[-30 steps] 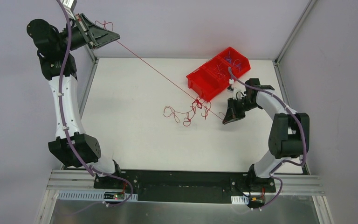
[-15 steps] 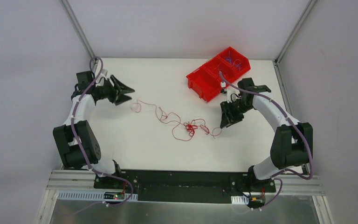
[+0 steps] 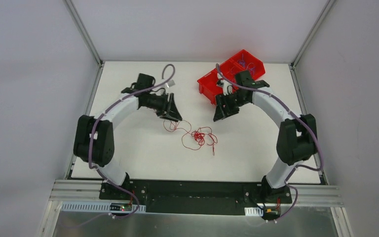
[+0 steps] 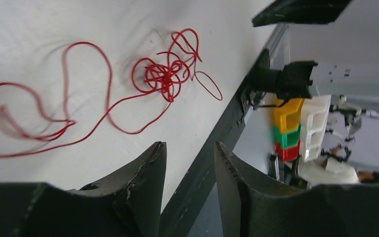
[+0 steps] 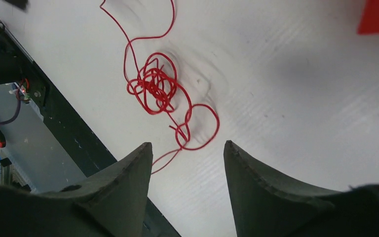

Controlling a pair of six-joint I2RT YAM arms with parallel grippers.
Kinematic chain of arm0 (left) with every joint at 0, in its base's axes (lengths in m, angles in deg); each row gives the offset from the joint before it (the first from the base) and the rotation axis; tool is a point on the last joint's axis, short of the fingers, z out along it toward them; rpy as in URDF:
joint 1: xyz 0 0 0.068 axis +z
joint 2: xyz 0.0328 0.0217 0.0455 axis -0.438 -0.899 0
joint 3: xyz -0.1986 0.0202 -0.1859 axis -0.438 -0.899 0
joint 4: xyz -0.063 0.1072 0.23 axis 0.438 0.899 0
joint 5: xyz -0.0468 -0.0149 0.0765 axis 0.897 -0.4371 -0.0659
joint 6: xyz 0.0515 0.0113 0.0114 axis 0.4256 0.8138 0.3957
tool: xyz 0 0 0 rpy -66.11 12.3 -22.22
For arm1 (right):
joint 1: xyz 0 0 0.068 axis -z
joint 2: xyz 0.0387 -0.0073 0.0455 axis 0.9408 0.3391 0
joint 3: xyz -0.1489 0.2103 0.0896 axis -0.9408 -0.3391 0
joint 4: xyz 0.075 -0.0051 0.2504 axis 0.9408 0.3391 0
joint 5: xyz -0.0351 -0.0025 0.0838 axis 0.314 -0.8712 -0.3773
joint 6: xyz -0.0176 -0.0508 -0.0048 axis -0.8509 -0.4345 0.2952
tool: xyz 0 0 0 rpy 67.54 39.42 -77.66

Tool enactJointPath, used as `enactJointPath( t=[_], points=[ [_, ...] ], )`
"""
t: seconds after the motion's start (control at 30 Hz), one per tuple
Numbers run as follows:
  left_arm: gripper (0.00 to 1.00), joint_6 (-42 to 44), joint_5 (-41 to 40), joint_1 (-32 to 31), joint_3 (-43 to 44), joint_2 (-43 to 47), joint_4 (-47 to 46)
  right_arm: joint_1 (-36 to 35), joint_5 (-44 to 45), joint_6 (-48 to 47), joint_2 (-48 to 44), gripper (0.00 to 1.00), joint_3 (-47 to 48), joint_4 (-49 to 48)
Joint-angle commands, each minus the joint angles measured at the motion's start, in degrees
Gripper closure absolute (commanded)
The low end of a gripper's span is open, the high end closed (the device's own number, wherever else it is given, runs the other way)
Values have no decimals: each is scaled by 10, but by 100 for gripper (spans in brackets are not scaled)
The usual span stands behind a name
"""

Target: Untangle the cables

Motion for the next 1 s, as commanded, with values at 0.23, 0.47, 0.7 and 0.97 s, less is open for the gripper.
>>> enactJointPath(
  t=[0.23,0.47,0.7,0.97],
  points=[
    [64,-31,23,-143,1,-138,-128,-50,-65,52,130,44,18,-68],
    [67,-75,19,-169,-25,-172,-212,-60,-67,69,141,64,-3,-94],
    [68,-80,3,-182,-33,-186,-216,-61,-72,78,140,67,-18,-94],
    [66,-75,-9,-183,-45,-180,-211,-65,-71,86,134,70,-42,-103]
  ],
)
